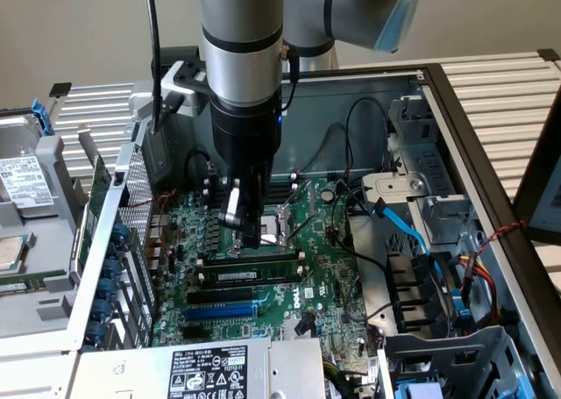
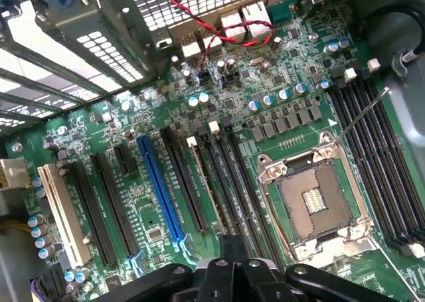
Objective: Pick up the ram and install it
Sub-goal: 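Press down the ram until it locks into place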
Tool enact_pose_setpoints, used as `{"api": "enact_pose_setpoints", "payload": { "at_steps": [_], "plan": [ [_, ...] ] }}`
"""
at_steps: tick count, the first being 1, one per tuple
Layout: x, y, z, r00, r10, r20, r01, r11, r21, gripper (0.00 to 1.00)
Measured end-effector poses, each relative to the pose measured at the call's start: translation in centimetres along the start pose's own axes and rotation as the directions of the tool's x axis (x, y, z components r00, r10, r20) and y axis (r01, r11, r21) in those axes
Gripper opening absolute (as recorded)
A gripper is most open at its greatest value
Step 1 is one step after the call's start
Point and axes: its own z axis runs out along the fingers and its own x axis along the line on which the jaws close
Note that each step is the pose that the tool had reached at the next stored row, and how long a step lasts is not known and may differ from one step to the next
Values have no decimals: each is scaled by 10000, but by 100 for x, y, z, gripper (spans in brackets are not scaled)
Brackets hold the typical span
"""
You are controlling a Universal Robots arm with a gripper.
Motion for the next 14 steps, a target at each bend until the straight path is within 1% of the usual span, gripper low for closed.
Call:
{"api": "enact_pose_setpoints", "payload": {
  "at_steps": [4, 7, 11, 14],
  "plan": [
    [0, 0, 0, 9979, 640, 20, -640, 9980, -4, 10],
    [0, 0, 0, 9936, 1131, 35, -1131, 9936, -9, 10],
    [0, 0, 0, 9842, 1772, 54, -1772, 9842, -16, 10],
    [0, 0, 0, 9748, 2228, 67, -2228, 9749, -20, 10]
  ]
}}
